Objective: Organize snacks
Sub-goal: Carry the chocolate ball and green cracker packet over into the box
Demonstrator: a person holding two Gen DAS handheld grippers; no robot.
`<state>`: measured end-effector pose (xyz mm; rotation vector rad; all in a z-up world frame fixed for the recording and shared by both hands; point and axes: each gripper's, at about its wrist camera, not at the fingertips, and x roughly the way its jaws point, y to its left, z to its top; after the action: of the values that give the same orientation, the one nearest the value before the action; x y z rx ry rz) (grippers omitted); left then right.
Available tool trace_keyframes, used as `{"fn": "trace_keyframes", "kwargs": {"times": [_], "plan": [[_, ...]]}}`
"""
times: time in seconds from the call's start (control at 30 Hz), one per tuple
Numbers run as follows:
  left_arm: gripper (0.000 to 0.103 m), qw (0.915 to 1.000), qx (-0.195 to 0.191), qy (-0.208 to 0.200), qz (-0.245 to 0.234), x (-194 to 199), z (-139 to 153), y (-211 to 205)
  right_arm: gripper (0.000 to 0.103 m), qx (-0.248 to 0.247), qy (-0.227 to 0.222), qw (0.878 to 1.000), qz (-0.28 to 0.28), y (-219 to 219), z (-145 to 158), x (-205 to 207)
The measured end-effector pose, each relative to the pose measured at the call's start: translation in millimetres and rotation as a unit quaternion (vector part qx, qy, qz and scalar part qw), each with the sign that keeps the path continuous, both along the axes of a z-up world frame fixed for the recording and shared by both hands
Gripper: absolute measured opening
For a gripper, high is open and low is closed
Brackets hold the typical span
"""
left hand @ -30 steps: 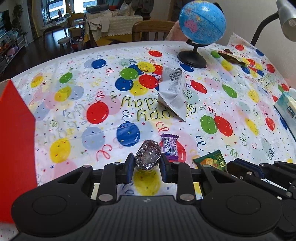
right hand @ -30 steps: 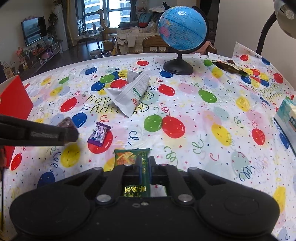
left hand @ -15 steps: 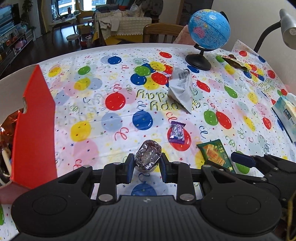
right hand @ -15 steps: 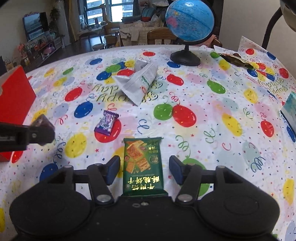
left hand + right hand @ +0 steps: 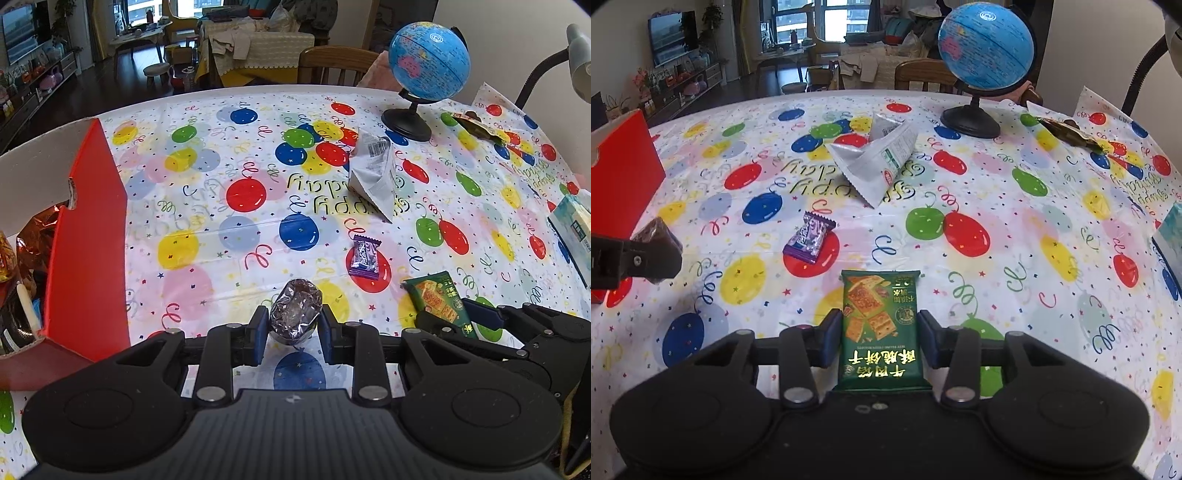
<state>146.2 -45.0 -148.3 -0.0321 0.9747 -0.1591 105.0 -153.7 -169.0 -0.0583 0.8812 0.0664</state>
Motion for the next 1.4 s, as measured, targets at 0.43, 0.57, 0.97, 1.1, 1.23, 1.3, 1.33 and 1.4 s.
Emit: {"fn": "trace_keyframes", "kwargs": {"times": [0.43,0.57,0.97,1.1,1.23,1.3,1.33,1.4], "plan": [[0.028,0.9996,-0.002,-0.019,0.022,-22.8,37.5,27.3,0.041,0.028,-0.045,0.998,0.032,28.1,61.7,-22.4],[0.028,0.9991,-0.005,-0.026,0.032,-31.3,53.7,45.7,0.041,0.035,-0.058,0.997,0.045,46.0,81.2,-28.1],[0.028,0.9963,-0.015,-0.052,0.066,-53.8,91.8,115.1,0.041,0.051,-0.085,0.991,0.084,114.1,126.2,-41.9],[0.028,0.9951,-0.016,-0.058,0.078,-61.0,99.6,141.3,0.041,0.052,-0.09,0.99,0.099,140.8,135.2,-45.2],[0.028,0.9939,-0.015,-0.064,0.089,-67.5,107.0,167.9,0.041,0.052,-0.094,0.988,0.112,166.5,141.3,-46.1],[0.028,0.9932,-0.014,-0.066,0.095,-69.1,109.3,181.5,0.041,0.052,-0.095,0.987,0.119,178.9,143.0,-46.1],[0.028,0.9929,-0.014,-0.067,0.097,-70.1,110.2,188.3,0.041,0.052,-0.095,0.987,0.121,185.2,143.4,-45.3],[0.028,0.9921,-0.012,-0.069,0.104,-71.1,111.1,201.4,0.041,0.05,-0.095,0.986,0.125,197.4,144.1,-42.8]]}}
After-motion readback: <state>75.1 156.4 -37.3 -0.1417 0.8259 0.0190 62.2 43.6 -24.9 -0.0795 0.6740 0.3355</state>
